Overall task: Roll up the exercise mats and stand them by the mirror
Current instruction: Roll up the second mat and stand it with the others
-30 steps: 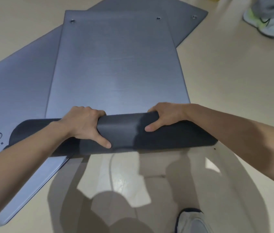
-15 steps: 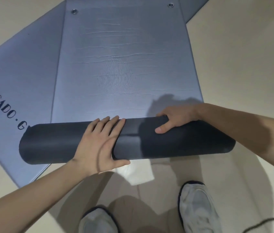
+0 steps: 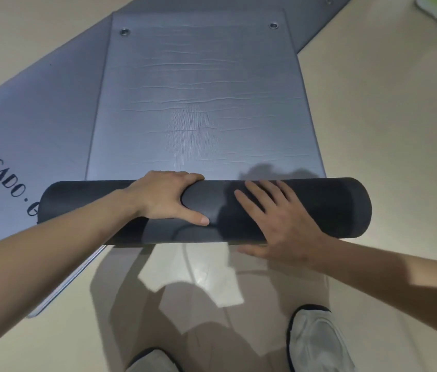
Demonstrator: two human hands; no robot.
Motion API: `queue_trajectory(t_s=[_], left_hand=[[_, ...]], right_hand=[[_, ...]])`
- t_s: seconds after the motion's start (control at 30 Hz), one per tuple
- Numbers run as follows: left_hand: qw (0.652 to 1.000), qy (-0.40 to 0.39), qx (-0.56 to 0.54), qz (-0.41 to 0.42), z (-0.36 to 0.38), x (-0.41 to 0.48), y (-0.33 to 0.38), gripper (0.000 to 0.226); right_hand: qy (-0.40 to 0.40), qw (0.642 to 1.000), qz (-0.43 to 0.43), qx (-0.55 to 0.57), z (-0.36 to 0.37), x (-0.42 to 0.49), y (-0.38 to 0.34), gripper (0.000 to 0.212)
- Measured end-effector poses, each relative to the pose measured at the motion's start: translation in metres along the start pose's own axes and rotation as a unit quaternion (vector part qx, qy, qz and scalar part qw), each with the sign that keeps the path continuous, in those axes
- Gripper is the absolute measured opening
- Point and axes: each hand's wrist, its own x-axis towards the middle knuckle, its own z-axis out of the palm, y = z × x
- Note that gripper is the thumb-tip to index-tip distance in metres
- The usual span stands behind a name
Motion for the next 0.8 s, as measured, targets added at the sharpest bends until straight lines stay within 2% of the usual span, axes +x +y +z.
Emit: queue_trajectory(t_s=[0.1,0.2,0.3,0.37,0.5,0.6,0.73,0.8], left_hand=[[0.999,0.016,0.034,0.005,-0.008,0.006,-0.001,0.109],[0.984,0.131,0.12,0.029,-0.002,0.001,0.0,0.095],[0.957,0.262,0.115,0.05,0.013,-0.01,0.006,0.074],[0.944,0.298,0.132,0.052,0.024,-0.013,0.011,0.077],[0.938,0.298,0.175,0.001,0.025,-0.01,0.016,0.106],[0.949,0.26,0.174,-0.045,0.016,-0.001,0.014,0.124],[0.964,0.197,0.169,-0.062,-0.009,0.022,0.0,0.139],[0.97,0.178,0.156,-0.063,-0.025,0.033,-0.007,0.142]], right_hand=[[-0.039,0.999,0.006,-0.03,0.008,0.005,0.005,0.116],[-0.037,0.999,-0.003,-0.025,0.007,0.019,0.017,0.118],[-0.069,0.998,-0.002,0.005,-0.006,0.041,0.032,0.12],[-0.098,0.994,-0.002,0.043,-0.018,0.057,0.044,0.119],[-0.146,0.973,0.01,0.176,-0.041,0.095,0.072,0.105],[-0.158,0.97,0.026,0.184,-0.044,0.113,0.084,0.106],[-0.037,0.985,0.124,0.111,-0.044,0.11,0.084,0.106],[0.002,0.986,0.144,0.083,-0.043,0.102,0.076,0.105]])
